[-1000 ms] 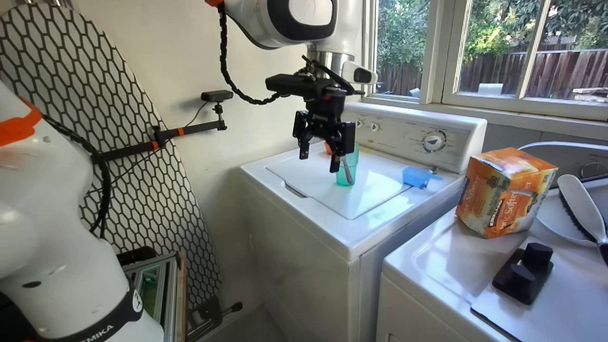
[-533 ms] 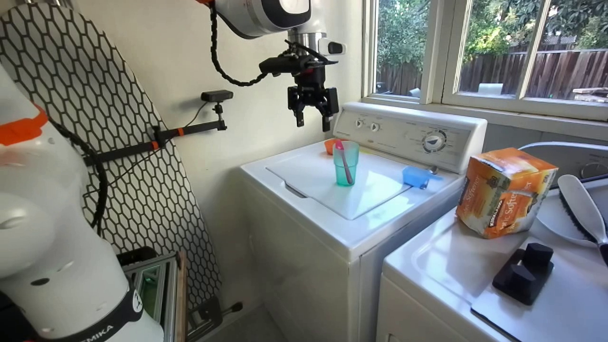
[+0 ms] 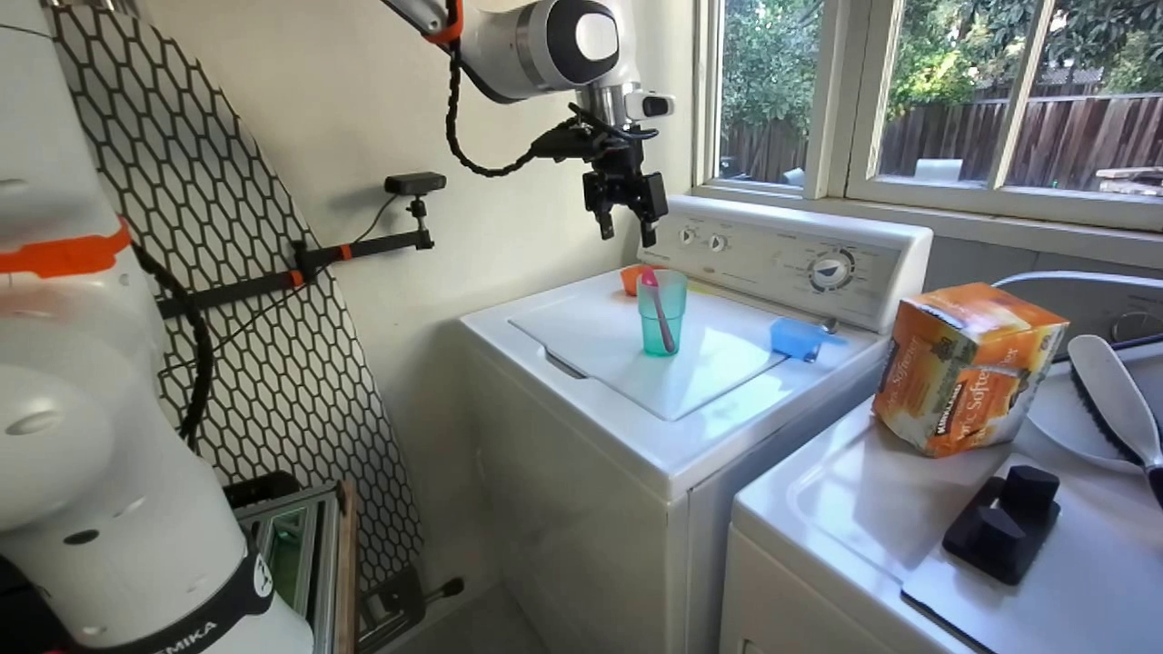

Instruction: Take the red spoon out of the blue cup.

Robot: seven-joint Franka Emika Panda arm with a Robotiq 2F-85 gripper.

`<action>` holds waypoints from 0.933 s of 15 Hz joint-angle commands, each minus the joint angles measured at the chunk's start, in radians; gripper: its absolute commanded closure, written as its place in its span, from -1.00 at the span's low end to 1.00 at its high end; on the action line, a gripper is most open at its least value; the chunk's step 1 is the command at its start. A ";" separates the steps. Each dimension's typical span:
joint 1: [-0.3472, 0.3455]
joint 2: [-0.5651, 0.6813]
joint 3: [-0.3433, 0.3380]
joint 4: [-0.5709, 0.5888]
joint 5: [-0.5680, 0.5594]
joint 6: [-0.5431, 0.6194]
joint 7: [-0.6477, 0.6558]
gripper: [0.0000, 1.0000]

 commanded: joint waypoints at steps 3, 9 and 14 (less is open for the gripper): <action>0.011 -0.012 -0.014 0.003 0.001 -0.003 -0.002 -1.00; 0.057 0.096 0.004 0.062 -0.038 0.099 0.050 -1.00; 0.108 0.185 -0.017 0.143 -0.097 0.149 0.114 -1.00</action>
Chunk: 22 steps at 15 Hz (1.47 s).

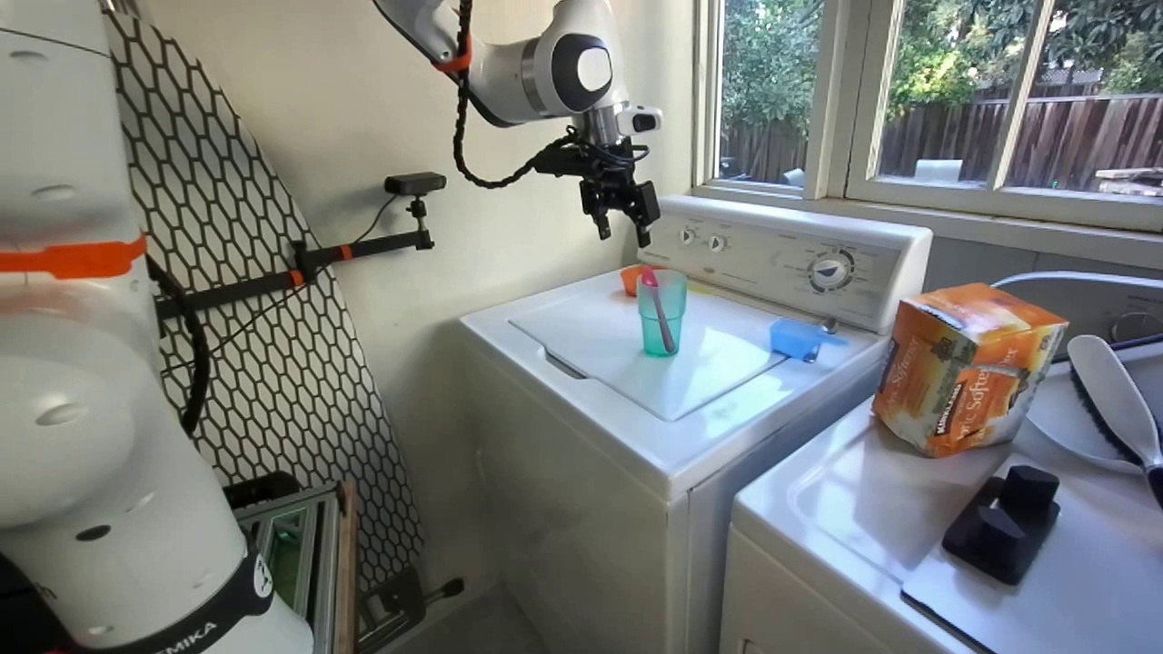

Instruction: Take the red spoon out of the blue cup.

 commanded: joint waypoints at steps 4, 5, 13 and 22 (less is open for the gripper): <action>0.057 0.096 -0.047 0.101 -0.103 0.001 0.108 -1.00; 0.061 0.104 -0.053 0.106 -0.109 0.005 0.116 -0.94; 0.086 0.152 -0.081 0.143 -0.110 0.017 0.163 -0.23; 0.110 0.188 -0.112 0.162 -0.124 0.021 0.213 -0.02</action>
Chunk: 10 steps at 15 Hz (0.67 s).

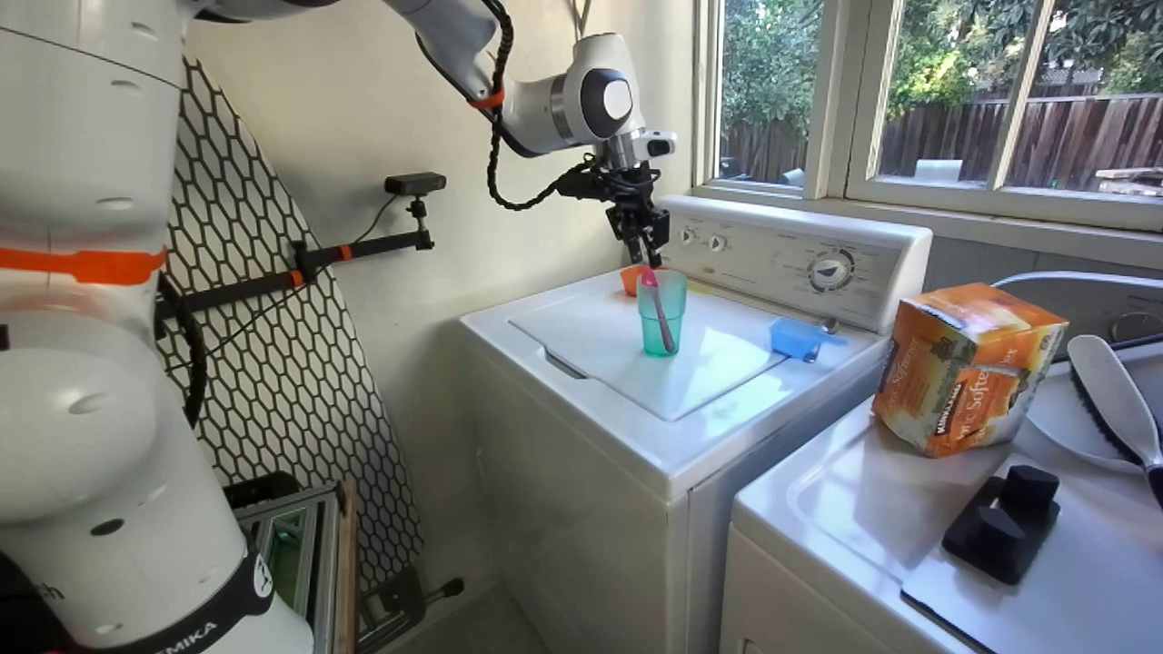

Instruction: Take the red spoon out of the blue cup.

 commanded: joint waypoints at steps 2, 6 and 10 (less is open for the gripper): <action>0.025 0.027 -0.025 0.025 -0.035 0.009 0.049 0.07; 0.033 0.034 -0.031 0.037 -0.036 0.009 0.057 0.32; 0.038 0.034 -0.031 0.039 -0.034 0.001 0.055 0.43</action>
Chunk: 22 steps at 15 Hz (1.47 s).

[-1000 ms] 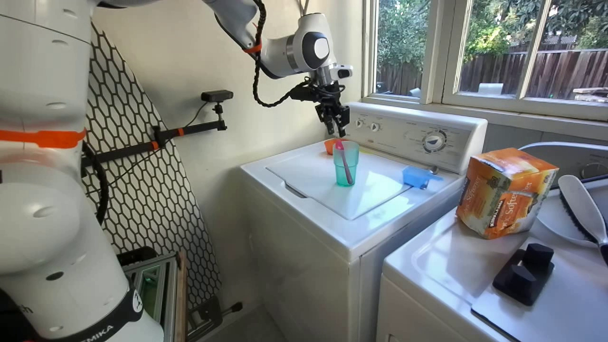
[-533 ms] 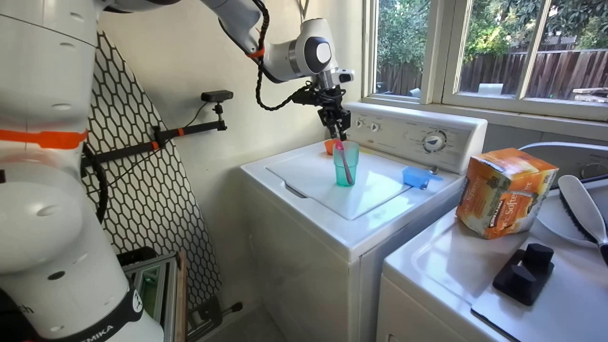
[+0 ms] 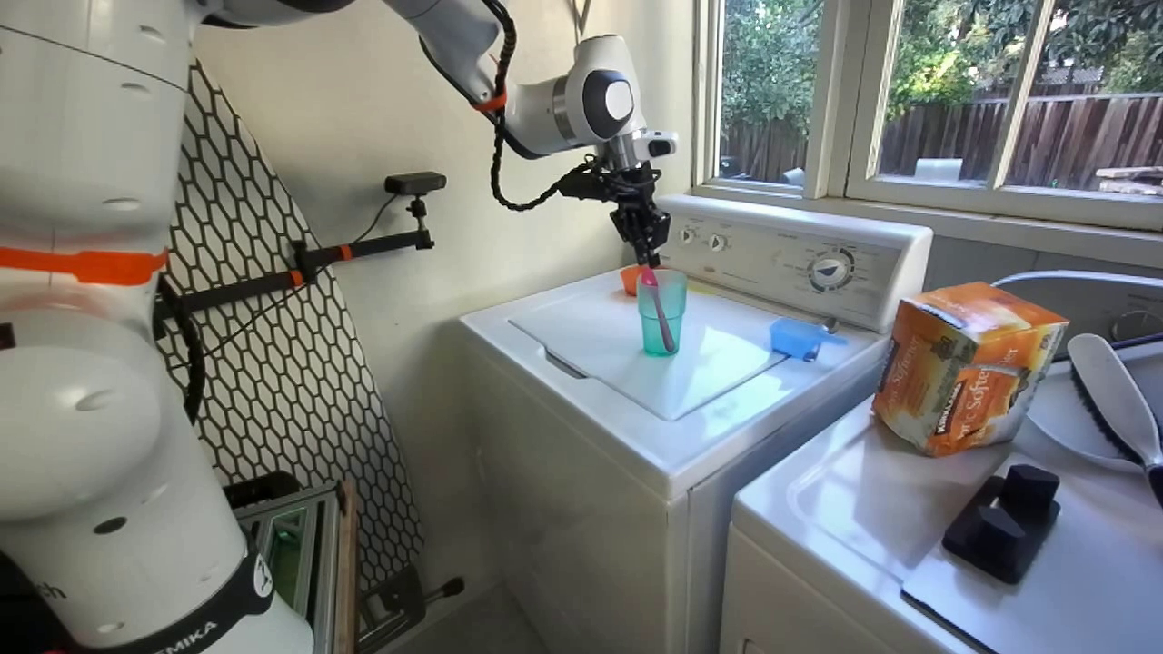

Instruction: Take the red spoon out of the blue cup.

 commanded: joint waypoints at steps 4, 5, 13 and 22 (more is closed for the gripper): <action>0.018 0.017 -0.011 0.015 -0.026 -0.003 0.023 0.51; 0.018 0.018 -0.011 0.015 -0.025 -0.005 0.021 0.49; 0.019 0.021 -0.018 0.014 -0.041 -0.009 0.019 0.98; 0.043 -0.082 -0.009 0.021 -0.097 -0.036 0.027 0.98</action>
